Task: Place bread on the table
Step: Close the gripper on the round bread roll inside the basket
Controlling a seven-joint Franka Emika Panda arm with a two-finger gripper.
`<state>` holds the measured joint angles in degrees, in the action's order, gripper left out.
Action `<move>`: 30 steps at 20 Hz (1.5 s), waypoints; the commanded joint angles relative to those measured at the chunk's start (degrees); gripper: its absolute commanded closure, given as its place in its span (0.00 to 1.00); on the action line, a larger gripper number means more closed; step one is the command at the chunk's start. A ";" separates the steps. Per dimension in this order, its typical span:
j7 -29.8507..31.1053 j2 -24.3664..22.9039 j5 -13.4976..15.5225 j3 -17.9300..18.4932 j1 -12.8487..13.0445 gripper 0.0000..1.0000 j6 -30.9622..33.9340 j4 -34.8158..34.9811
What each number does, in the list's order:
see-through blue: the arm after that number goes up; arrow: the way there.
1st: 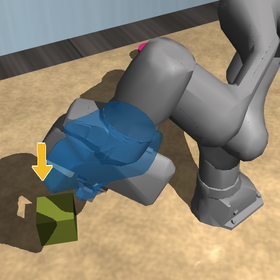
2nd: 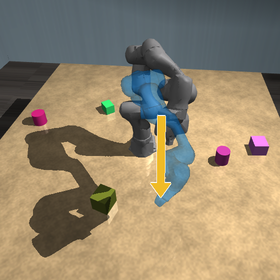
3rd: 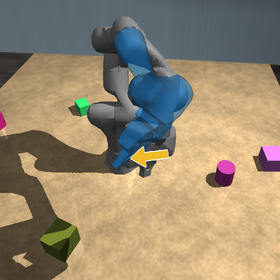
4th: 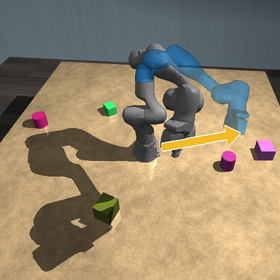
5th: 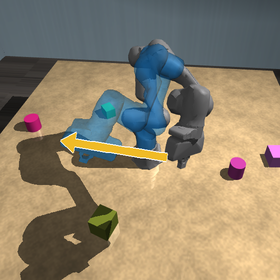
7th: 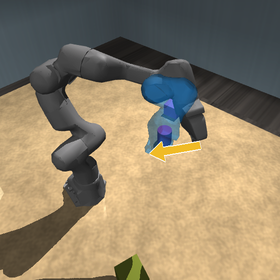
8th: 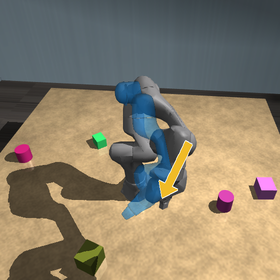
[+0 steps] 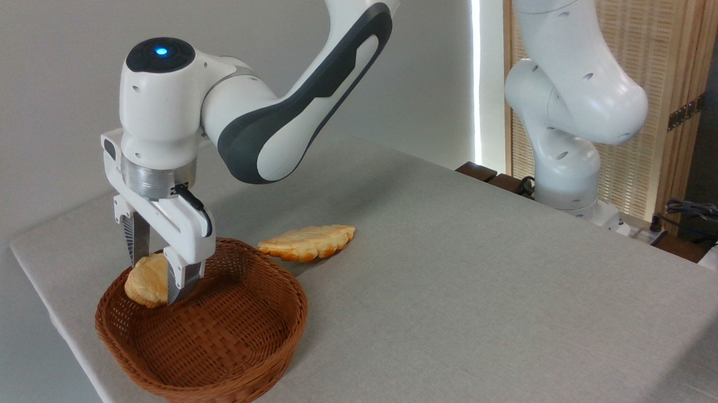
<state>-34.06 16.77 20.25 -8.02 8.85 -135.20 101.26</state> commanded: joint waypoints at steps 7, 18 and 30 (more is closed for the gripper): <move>-0.92 1.78 0.58 -0.95 0.03 0.23 -0.77 -0.72; -1.27 1.69 0.93 -1.21 -0.15 0.67 -0.77 -0.89; -0.92 -0.33 0.93 -1.04 -0.59 0.78 0.11 -0.81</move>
<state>-34.16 17.45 20.26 -9.00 8.71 -135.27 100.73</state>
